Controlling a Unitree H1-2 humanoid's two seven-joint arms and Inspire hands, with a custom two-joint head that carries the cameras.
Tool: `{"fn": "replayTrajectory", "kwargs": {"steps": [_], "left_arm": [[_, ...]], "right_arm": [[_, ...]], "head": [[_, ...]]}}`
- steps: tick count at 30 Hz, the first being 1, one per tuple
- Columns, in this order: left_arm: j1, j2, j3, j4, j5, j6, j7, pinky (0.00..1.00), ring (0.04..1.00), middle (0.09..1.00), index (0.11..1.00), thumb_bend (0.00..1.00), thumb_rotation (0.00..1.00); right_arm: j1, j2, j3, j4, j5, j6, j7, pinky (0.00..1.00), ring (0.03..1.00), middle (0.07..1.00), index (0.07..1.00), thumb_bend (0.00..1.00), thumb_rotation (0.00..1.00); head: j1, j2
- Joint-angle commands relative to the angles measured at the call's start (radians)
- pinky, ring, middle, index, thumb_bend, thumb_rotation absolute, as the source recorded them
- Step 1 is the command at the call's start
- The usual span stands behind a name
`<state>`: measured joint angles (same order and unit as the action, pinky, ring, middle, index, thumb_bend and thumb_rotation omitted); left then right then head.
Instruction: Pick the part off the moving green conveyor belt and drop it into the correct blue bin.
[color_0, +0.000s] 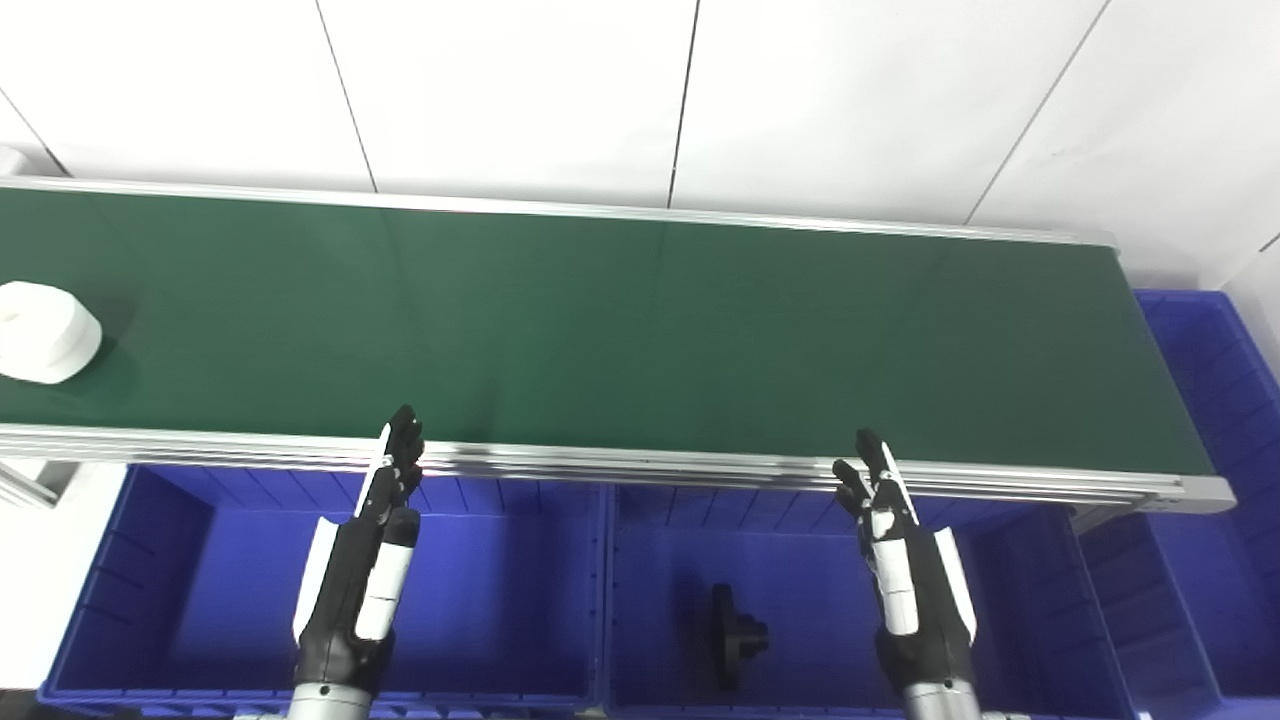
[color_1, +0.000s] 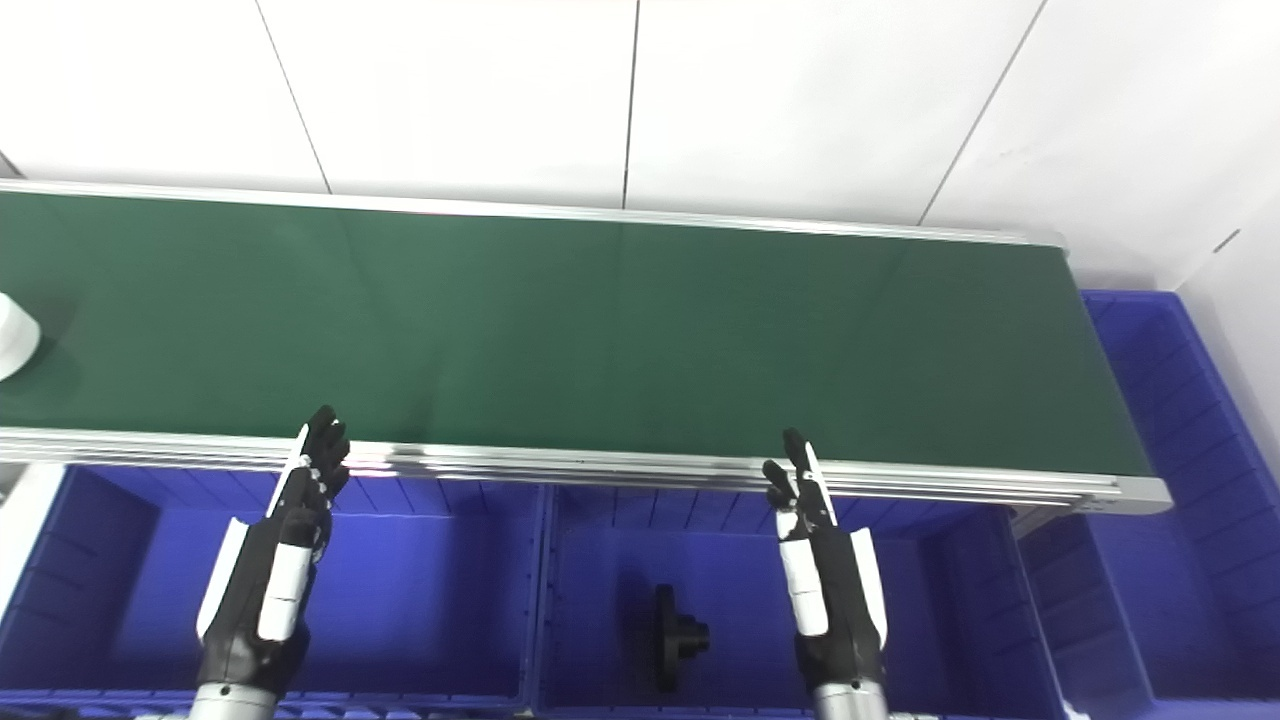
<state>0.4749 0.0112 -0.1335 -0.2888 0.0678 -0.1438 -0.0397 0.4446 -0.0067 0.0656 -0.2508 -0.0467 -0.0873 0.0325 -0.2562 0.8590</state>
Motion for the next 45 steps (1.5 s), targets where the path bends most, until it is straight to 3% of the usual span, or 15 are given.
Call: {"fn": "replayTrajectory", "kwargs": {"steps": [1, 20, 23, 27, 28, 32, 40, 45], "left_arm": [[-0.004, -0.004, -0.003, -0.018, -0.003, -0.026, 0.0, 1.0, 0.999, 1.0, 1.0, 0.63, 0.99], [0.001, -0.002, -0.005, -0.017, -0.002, -0.033, -0.001, 1.0, 0.993, 1.0, 1.0, 0.63, 0.98], [0.002, -0.004, -0.008, -0.013, 0.001, -0.036, -0.001, 1.0, 0.993, 1.0, 1.0, 0.63, 0.98], [0.01, -0.015, -0.026, 0.006, 0.021, -0.058, 0.005, 1.0, 0.995, 1.0, 1.0, 0.64, 0.98], [0.014, -0.022, -0.033, 0.015, 0.033, -0.067, 0.01, 1.0, 0.995, 1.0, 1.0, 0.64, 0.98], [0.023, -0.055, -0.059, 0.054, 0.071, -0.099, 0.031, 1.0, 0.964, 0.992, 1.0, 0.69, 0.95], [0.017, -0.112, -0.091, 0.116, 0.11, -0.139, 0.069, 0.95, 0.929, 0.959, 0.953, 0.73, 0.86], [0.001, -0.128, -0.1, 0.173, 0.151, -0.181, 0.098, 0.87, 0.918, 0.95, 0.93, 0.68, 0.81]], "right_arm": [[-0.003, 0.002, -0.002, -0.022, 0.016, 0.006, 0.002, 0.94, 0.949, 1.0, 0.984, 0.8, 1.0], [0.002, 0.001, -0.001, -0.047, 0.014, 0.025, -0.002, 0.94, 0.95, 1.0, 0.989, 0.78, 1.0], [0.002, -0.003, -0.003, -0.04, 0.018, 0.019, 0.0, 0.94, 0.949, 0.999, 0.984, 0.78, 1.0], [0.009, -0.019, -0.018, -0.018, 0.057, -0.004, 0.011, 0.94, 0.944, 0.992, 0.976, 0.78, 0.98], [0.014, -0.026, -0.024, -0.014, 0.066, -0.011, 0.014, 0.94, 0.942, 0.989, 0.972, 0.78, 0.98], [0.021, -0.062, -0.05, 0.021, 0.103, -0.052, 0.033, 0.94, 0.94, 0.993, 0.981, 0.82, 0.99], [0.003, -0.117, -0.098, 0.154, 0.182, -0.154, 0.082, 0.98, 0.958, 1.0, 1.0, 0.8, 0.98], [-0.013, -0.125, -0.119, 0.217, 0.223, -0.186, 0.105, 1.0, 0.989, 1.0, 1.0, 0.64, 1.0]], "head": [[0.001, 0.001], [0.001, 0.002], [0.04, -0.013], [0.162, -0.053], [0.223, -0.077], [0.336, -0.136], [0.454, -0.239], [0.49, -0.287]]}}
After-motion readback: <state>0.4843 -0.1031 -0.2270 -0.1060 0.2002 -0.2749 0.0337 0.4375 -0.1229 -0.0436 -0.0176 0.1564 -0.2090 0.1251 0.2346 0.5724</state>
